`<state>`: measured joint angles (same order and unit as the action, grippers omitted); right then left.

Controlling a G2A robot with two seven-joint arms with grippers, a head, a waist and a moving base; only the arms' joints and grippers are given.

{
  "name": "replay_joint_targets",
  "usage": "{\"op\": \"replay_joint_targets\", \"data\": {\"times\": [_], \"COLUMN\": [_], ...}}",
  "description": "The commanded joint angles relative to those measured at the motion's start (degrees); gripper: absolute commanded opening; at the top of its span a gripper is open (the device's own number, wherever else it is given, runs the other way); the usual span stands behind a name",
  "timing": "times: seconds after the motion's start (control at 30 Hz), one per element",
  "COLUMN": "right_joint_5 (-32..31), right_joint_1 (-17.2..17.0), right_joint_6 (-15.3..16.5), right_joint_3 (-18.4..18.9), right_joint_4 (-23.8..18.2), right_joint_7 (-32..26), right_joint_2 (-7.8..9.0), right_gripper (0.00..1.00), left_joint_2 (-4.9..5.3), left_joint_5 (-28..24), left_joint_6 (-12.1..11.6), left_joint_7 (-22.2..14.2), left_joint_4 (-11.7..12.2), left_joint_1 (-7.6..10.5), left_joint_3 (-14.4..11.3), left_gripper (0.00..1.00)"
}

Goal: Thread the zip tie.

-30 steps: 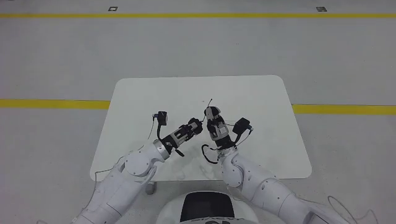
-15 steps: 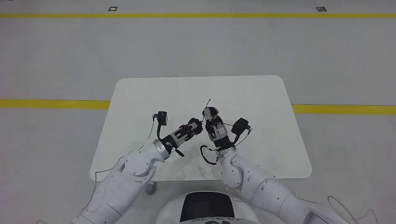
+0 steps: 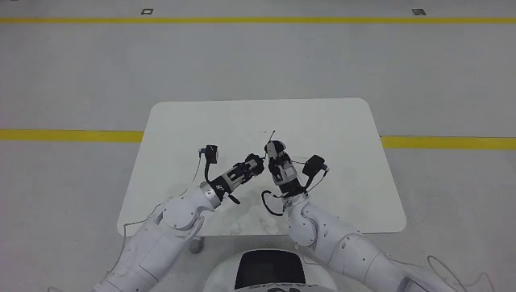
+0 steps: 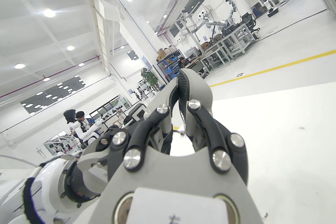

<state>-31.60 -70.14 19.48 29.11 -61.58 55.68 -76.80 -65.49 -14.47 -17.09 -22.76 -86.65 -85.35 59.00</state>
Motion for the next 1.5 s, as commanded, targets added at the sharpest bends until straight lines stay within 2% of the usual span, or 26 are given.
{"op": "replay_joint_targets", "data": {"times": [0.0,0.8,1.13,1.2,1.23,1.3,1.47], "right_joint_5": [1.1,8.3,8.3,8.3,8.3,7.1,4.0], "right_joint_1": [-0.1,0.2,0.2,-0.1,-0.7,-2.0,-4.2], "right_joint_6": [0.0,0.0,0.0,0.0,0.0,0.0,0.0], "right_joint_3": [-0.1,-2.7,-2.7,-2.4,-1.7,-1.0,-0.6], "right_joint_4": [-0.5,-5.6,-5.6,-5.9,-6.4,-7.2,-8.5], "right_joint_7": [-0.2,0.0,0.0,-0.6,-0.3,1.4,6.7], "right_joint_2": [0.11,3.52,3.52,3.53,3.59,3.87,5.05], "right_gripper": [0.00,0.00,0.00,0.00,0.00,0.00,0.00], "left_joint_2": [0.00,0.00,0.00,0.03,0.02,0.04,0.52], "left_joint_5": [0.0,0.0,0.0,2.3,4.2,3.8,9.1], "left_joint_6": [0.0,0.0,0.0,-0.4,-1.1,-2.4,-2.4], "left_joint_7": [0.0,0.0,0.0,1.9,4.0,5.9,7.7], "left_joint_4": [0.0,0.0,0.0,0.0,-0.3,-1.4,-5.7], "left_joint_1": [0.00,0.00,0.00,0.11,-0.50,-1.83,-5.16], "left_joint_3": [0.0,0.0,0.0,0.2,0.1,0.4,2.4], "left_gripper": [0.00,0.00,0.00,0.00,0.00,0.00,0.00]}}
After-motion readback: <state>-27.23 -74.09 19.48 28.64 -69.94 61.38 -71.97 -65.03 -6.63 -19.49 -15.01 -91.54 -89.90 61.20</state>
